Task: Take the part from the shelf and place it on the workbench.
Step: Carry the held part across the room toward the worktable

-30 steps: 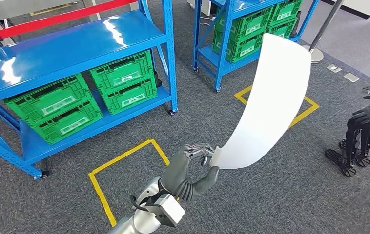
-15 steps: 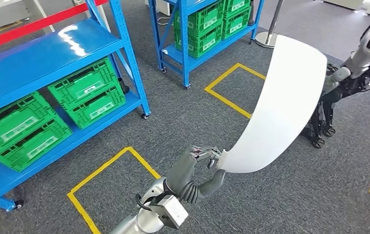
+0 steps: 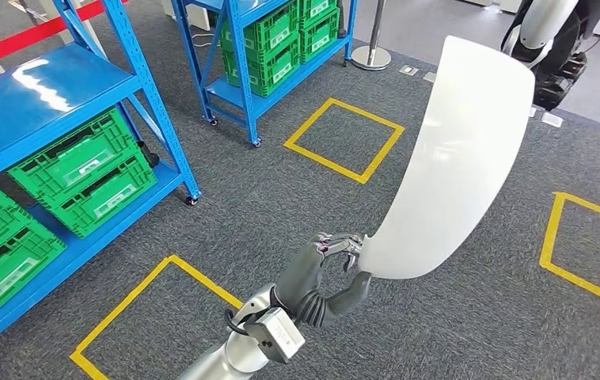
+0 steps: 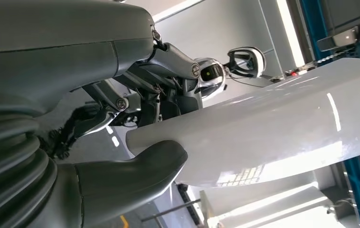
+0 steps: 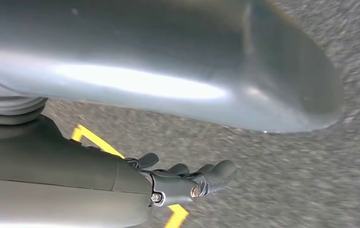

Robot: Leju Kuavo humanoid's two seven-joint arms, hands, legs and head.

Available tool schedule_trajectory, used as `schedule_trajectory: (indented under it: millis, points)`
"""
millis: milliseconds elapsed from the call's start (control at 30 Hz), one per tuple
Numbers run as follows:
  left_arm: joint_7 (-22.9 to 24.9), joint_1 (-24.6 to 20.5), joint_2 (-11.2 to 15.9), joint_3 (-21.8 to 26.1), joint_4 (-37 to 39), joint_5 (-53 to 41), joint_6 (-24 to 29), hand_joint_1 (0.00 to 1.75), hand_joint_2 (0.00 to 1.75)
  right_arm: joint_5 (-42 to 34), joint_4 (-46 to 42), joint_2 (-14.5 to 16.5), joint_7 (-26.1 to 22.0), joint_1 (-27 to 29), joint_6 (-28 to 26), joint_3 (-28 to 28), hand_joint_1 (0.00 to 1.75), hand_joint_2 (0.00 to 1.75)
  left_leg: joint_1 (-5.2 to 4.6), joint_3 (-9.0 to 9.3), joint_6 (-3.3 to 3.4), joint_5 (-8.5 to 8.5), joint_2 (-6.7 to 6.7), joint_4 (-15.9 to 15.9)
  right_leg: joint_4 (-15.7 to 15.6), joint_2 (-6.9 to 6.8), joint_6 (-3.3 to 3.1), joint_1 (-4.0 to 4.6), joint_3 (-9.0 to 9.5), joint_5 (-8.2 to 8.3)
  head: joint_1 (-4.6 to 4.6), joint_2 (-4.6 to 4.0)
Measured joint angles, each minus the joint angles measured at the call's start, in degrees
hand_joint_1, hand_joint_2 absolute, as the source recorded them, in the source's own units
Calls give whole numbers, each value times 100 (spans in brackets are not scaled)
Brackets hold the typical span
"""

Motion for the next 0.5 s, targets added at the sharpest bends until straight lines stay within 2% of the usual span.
schedule_trajectory:
  millis: [33,67,100,133,167,200,267,300,333,367,433,467,500]
  points:
    - [4,3,-9,-4,-3,3,17,175,175,29,0,-5,50,-3,1,1,0,0,-2,-1,22,7,85,-10,302,-179,9,12,-144,-173,15,1]
    - [12,10,-10,-4,-6,4,34,175,175,57,0,-10,95,-8,3,1,0,0,-7,-7,36,6,170,-12,672,-282,24,20,-323,-366,27,1]
    - [20,19,-7,-5,-5,4,49,175,175,90,0,-15,143,-10,6,1,0,0,-11,-13,41,2,261,-9,1020,-318,38,21,-484,-513,30,1]
    - [28,28,-5,-5,-5,4,66,175,175,120,0,-23,190,-5,9,2,0,0,-14,-17,42,-2,350,-7,1225,-335,48,19,-570,-567,32,1]
    - [34,32,-4,-6,-10,3,85,175,175,146,0,-34,239,4,10,2,0,0,-14,-18,39,-8,434,-3,1222,-354,55,16,-547,-517,33,1]
    - [38,33,-4,-7,-20,3,102,175,175,165,0,-47,279,14,9,3,0,0,-14,-15,30,-17,513,4,993,-394,57,14,-403,-380,34,1]
    - [49,32,-4,-7,-64,2,129,175,175,186,-1,-78,316,18,-1,3,0,0,-29,-14,-8,-56,646,39,234,-597,36,23,43,-83,36,1]
    - [60,31,-3,-7,-91,-2,139,175,175,190,-1,-88,316,13,-6,4,0,0,-44,-12,-37,-82,699,58,-47,-689,5,34,199,-1,32,1]
    - [76,30,-1,-8,-115,-10,145,175,175,187,-2,-98,308,9,-9,4,0,0,-59,-5,-67,-103,744,68,-194,-745,-30,48,275,22,27,1]
    - [93,29,1,-9,-135,-20,152,175,175,180,-2,-105,296,9,-8,5,0,0,-74,10,-101,-117,787,65,-222,-738,-72,66,276,9,22,1]
    - [126,29,6,-9,-174,-33,175,175,175,174,-2,-118,261,22,8,5,0,0,-61,52,-166,-141,841,54,-248,-617,-143,56,271,28,16,1]
    - [134,29,11,-9,-195,-31,189,175,175,187,-2,-122,239,28,23,5,0,0,-50,46,-199,-192,770,105,-263,-559,-177,44,275,42,12,1]
    - [137,33,26,-9,-212,-20,203,175,175,206,-2,-125,210,27,45,7,0,0,-37,-15,-228,-306,640,266,-279,-503,-210,27,280,57,5,0]
